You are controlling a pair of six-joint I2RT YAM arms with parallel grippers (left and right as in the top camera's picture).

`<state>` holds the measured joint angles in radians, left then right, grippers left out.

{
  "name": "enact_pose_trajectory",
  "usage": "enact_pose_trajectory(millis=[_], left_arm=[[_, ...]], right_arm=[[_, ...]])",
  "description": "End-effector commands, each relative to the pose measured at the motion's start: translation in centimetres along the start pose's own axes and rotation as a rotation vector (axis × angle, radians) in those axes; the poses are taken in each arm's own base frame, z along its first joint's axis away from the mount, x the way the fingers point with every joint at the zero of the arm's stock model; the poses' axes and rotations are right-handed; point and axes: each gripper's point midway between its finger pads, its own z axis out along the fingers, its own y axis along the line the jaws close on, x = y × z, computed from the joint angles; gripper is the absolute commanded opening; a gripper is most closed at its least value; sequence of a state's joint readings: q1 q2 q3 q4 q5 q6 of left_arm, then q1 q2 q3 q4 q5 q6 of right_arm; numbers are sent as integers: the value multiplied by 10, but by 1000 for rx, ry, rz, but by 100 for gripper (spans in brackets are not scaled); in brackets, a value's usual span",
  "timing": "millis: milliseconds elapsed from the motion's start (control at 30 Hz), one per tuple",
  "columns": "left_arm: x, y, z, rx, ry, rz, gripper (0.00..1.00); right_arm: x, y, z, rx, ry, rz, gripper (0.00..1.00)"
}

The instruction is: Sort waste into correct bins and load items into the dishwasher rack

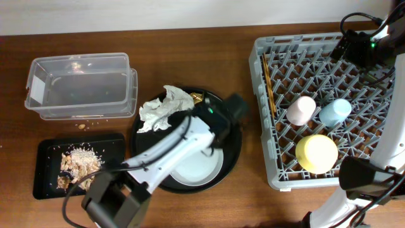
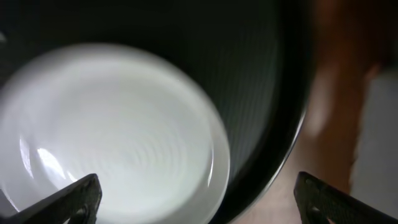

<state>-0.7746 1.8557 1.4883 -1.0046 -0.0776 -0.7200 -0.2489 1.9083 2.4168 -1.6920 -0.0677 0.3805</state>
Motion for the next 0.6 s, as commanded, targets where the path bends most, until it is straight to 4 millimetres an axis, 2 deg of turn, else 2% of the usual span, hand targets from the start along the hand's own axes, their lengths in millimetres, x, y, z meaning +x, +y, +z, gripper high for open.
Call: enact_pose_trajectory(millis=[0, 100, 133, 233, 300, 333, 400, 567], left_arm=[[-73, 16, -32, 26, -184, 67, 99], [-117, 39, -30, 24, -283, 121, 99], [-126, 47, -27, 4, -303, 123, 99], [-143, 73, -17, -88, -333, 135, 89], [-149, 90, -5, -163, -325, 164, 89], [-150, 94, 0, -183, -316, 180, 84], [-149, 99, 13, -201, -289, 210, 82], [-142, 111, 47, -271, -218, 216, 66]], right_arm=[[0, -2, -3, 8, -6, -8, 99], [0, -2, -3, 8, -6, -9, 99], [0, -2, -3, 8, -6, -9, 99], [0, -2, -3, 8, -6, -8, 99], [0, -2, -3, 8, -6, -9, 99], [0, -2, -3, 8, -6, -9, 99], [0, -2, -3, 8, -6, -8, 99], [0, -2, -3, 8, -6, -8, 99]])
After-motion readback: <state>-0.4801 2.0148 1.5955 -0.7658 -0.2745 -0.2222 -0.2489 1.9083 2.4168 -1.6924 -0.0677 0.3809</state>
